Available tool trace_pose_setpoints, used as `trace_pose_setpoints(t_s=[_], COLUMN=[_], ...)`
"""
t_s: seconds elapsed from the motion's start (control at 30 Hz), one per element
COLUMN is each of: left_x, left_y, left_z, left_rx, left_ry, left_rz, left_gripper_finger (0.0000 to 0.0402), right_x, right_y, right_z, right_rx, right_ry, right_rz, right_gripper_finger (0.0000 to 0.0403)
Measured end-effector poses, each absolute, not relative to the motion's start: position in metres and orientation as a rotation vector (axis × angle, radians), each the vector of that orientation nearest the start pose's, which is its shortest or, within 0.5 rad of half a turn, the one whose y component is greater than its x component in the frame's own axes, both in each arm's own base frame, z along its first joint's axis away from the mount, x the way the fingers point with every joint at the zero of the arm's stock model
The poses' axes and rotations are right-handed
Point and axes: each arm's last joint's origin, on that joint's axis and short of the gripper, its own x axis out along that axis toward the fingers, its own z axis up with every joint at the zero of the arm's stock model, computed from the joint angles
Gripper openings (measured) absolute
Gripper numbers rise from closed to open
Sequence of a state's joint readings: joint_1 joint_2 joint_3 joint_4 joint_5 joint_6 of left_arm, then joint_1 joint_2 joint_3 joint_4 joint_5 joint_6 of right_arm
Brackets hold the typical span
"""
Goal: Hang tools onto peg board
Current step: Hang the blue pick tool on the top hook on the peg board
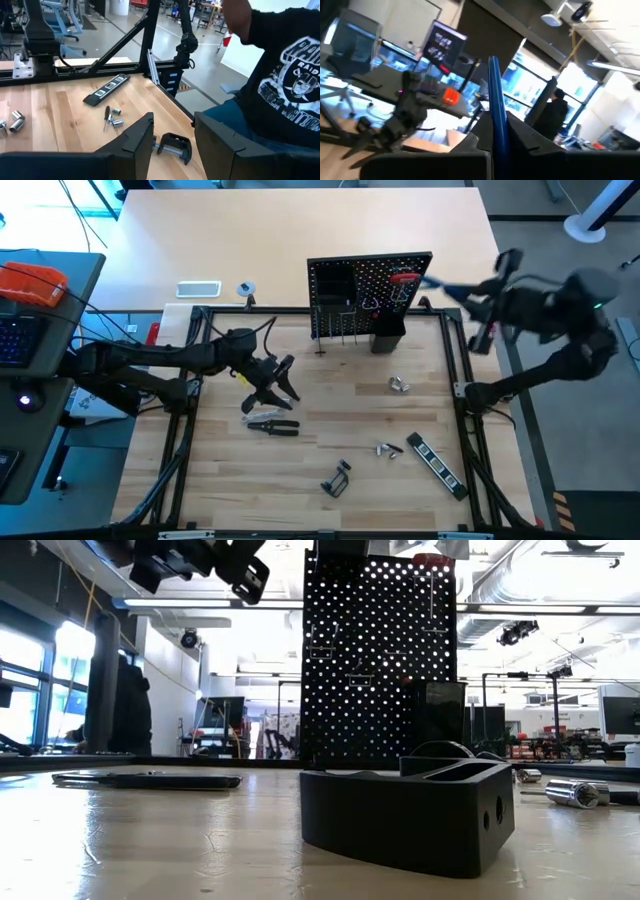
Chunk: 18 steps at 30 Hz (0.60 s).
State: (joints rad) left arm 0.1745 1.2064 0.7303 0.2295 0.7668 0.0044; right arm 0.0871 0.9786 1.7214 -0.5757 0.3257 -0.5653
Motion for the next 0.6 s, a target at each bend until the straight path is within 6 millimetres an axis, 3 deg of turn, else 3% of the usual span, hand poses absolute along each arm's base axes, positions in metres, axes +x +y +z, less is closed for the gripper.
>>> trace_pose_setpoints(t_s=[0.17, 0.37, 0.6], left_x=[0.257, 0.257, 0.258], left_y=[0.025, 0.026, 0.020], left_z=[0.269, 0.269, 0.269], left_rx=[-0.109, -0.108, -0.120], left_ry=[0.223, 0.225, 0.231], left_rz=[-0.580, -0.553, -0.569], left_gripper_finger=[0.0134, 0.0133, 0.0133], right_x=[0.099, 0.120, 0.150], right_y=[-0.012, -0.033, -0.082], right_z=[0.573, 0.595, 0.591], right_rx=[-0.550, -0.565, -0.491], right_ry=[-0.077, -0.016, 0.117], right_rz=[-0.301, -0.272, -0.269], right_gripper_finger=[0.0012, 0.0012, 0.0012])
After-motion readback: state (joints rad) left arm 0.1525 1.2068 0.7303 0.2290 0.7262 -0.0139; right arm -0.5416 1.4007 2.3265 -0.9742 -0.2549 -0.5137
